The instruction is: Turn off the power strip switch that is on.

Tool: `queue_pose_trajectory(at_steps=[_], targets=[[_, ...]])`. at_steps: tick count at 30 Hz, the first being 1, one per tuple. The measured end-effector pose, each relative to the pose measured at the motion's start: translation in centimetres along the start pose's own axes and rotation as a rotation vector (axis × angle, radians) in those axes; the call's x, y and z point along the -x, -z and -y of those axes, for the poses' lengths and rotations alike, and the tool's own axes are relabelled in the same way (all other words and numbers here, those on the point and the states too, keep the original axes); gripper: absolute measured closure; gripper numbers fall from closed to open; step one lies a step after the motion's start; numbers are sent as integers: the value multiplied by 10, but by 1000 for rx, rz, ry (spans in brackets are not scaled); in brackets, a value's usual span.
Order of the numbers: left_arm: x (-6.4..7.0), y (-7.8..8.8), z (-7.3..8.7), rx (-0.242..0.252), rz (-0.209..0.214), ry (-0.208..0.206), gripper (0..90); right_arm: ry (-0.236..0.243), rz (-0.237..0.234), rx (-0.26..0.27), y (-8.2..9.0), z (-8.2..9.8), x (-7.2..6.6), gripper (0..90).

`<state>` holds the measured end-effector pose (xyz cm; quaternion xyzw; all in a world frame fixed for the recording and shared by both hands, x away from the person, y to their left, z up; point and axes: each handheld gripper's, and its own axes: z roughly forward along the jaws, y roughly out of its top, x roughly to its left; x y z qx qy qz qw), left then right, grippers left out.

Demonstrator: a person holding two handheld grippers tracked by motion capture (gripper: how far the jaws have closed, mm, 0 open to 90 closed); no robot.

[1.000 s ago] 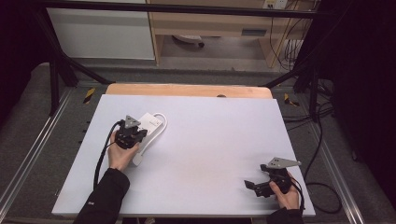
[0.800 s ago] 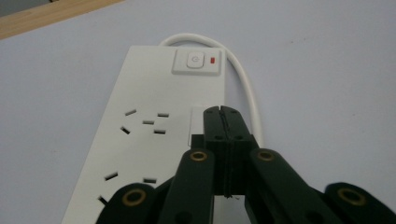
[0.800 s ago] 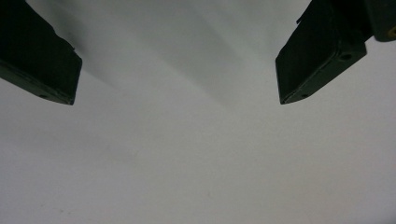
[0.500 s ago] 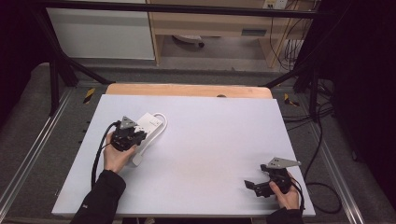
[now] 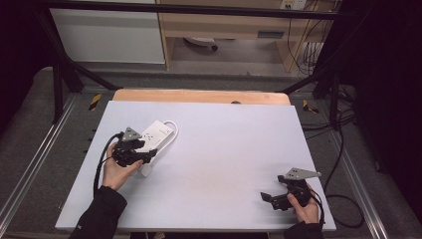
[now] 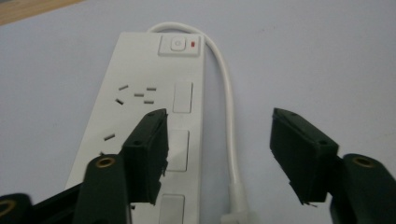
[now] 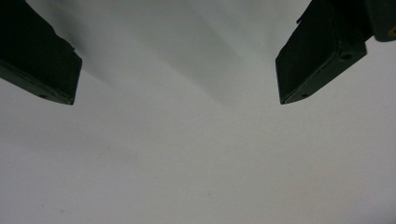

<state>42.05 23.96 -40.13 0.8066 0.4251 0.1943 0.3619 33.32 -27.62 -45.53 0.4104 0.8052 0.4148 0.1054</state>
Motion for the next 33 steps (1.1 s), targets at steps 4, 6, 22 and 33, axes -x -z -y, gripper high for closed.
queue_pose_trajectory(at_steps=[4, 6, 22, 33], targets=[[0, 6, 5, -8, 0, 0, 271, -1, -1, 0, -1, 0, 0, 9], [1, 9, 7, -10, -5, 0, 228, 1, -1, 0, 0, 0, 0, 9], [8, 32, 34, -25, -37, -19, 62, -4, 0, 0, -1, 0, 0, 9], [16, 42, 53, 0, -29, -16, 58, -7, 1, -1, 0, 0, -1, 9]])
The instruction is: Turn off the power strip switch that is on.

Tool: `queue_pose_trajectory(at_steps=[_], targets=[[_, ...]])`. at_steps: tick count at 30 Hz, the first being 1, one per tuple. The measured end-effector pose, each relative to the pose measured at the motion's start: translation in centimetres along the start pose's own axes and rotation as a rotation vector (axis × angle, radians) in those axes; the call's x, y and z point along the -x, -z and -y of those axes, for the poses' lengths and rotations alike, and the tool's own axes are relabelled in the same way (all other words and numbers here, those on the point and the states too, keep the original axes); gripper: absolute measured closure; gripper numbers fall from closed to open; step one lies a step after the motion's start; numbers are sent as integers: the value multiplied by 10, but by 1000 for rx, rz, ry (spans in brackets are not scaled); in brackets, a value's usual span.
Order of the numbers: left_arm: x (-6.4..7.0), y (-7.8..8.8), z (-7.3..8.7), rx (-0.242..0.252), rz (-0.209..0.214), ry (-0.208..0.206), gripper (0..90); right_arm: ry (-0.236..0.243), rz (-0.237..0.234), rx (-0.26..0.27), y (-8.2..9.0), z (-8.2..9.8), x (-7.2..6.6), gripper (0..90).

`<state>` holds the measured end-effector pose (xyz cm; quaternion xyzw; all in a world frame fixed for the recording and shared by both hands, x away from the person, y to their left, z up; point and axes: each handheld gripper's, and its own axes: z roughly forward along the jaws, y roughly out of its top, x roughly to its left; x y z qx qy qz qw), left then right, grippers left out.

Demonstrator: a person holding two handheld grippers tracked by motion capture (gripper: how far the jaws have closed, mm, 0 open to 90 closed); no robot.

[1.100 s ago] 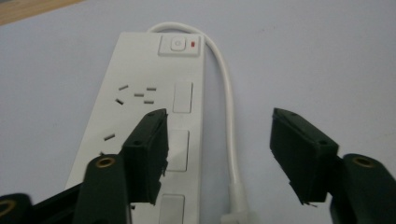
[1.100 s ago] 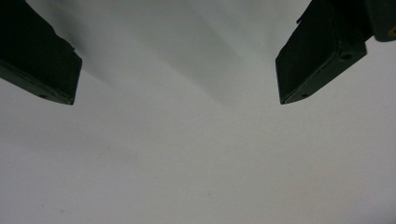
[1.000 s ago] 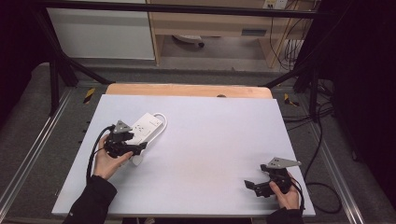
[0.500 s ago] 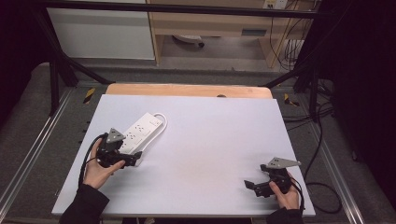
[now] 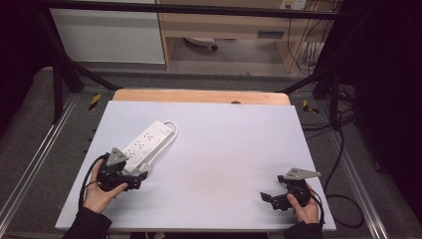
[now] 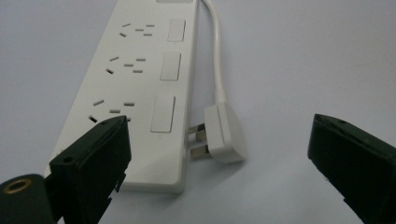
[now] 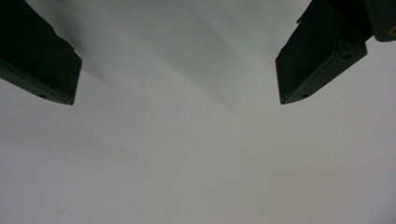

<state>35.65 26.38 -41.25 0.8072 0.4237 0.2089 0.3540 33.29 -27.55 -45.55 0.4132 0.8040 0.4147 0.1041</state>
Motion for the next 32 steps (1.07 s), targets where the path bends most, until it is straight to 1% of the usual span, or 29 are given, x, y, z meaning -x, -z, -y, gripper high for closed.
queue_pose_trajectory(at_steps=[3, 5, 14, 19, 21, 23, 25, 32], targets=[[2, 1, 7, 3, 10, 1, 58, 1, 1, -1, 0, 0, 0, 9], [4, 1, 11, 4, 7, 0, 58, 4, 1, -1, 0, 0, 0, 9], [9, 3, 27, 3, 23, -5, 49, 5, 2, -5, -1, 0, 0, 9], [8, 2, 38, -13, 39, 4, 45, 6, 3, -5, -1, 0, 0, 9], [9, 0, 43, -20, 40, -7, 45, 8, 2, -6, -1, 0, 0, 9], [9, 0, 45, -25, 33, -14, 44, 10, -1, -9, -1, 0, 0, 8], [8, -1, 46, -24, 37, -7, 44, 12, -2, -11, -1, 0, 0, 9], [8, -1, 46, -28, 39, -4, 44, 14, -1, -12, -2, 0, 0, 9]])
